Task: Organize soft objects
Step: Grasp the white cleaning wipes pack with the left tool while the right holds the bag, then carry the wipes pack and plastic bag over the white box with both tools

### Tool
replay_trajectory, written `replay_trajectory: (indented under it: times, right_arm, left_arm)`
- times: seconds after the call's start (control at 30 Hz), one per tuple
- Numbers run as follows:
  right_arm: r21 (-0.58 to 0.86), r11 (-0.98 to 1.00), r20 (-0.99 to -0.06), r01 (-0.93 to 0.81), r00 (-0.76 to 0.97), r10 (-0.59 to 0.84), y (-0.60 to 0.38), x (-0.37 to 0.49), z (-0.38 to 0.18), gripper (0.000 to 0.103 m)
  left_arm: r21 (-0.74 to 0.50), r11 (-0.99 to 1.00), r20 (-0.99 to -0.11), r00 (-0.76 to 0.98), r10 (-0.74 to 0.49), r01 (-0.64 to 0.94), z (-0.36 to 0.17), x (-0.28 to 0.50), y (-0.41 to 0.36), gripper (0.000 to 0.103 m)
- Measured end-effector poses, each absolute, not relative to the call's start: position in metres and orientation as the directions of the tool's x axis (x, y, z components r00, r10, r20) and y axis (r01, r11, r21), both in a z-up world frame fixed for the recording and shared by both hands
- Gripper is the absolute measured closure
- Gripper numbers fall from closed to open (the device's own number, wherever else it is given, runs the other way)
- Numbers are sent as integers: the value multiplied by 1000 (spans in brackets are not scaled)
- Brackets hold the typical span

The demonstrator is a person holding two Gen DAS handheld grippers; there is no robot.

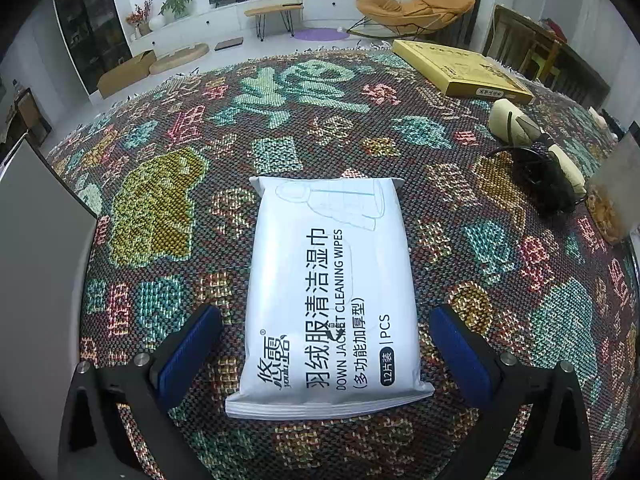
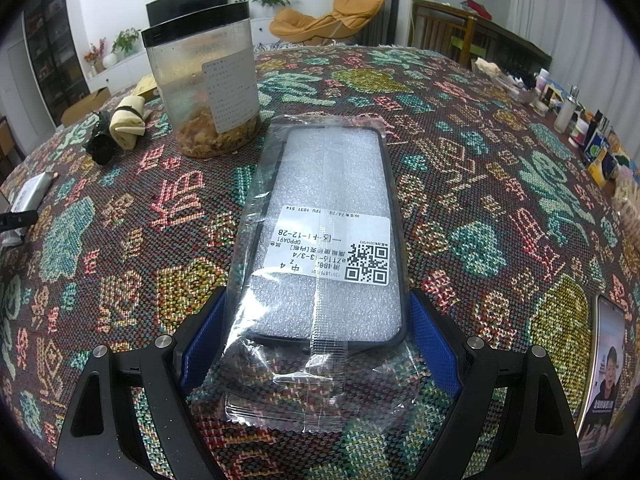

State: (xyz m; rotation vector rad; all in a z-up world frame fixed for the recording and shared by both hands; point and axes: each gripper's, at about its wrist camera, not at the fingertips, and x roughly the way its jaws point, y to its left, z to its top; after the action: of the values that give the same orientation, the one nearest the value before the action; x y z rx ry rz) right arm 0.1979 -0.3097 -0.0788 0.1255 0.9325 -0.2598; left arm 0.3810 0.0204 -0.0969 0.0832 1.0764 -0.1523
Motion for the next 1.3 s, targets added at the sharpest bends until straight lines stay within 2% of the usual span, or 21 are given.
replay_trajectory:
  times: [0.23,0.3,0.37,0.47,1.03,1.3]
  right_arm:
    - [-5,962,-806,274,568,-166,-310,198,-79,15]
    - [-5,962,-806,274,568,-166,-310,198,-79,15]
    - [-5,962,-806,274,568,-166,-310,198,-79,15]
    - [-5,962,-806,274,568,-167,-310,198,-79,15]
    - [-5,962,-806,274,568,-166,-310,199,-79,15]
    - [-6,962,-806,273,568,-167,-310,199,-79,15]
  left_arm:
    - [-7,983,-878,469,-93,182,-96,376,18,3]
    - [-7,981,-869,484,-102,193,-94,373,17,11]
    - [-2,981,-860,499,-102,196,-91,369,14,26]
    - [0,980,-856,506,-104,201,-87,364,10,34]
    - [-90,957,-846,486,-220,277,-81,294,-28,35]
    - [-99,951,-839,489,-238,292,-81,268,-39,35]
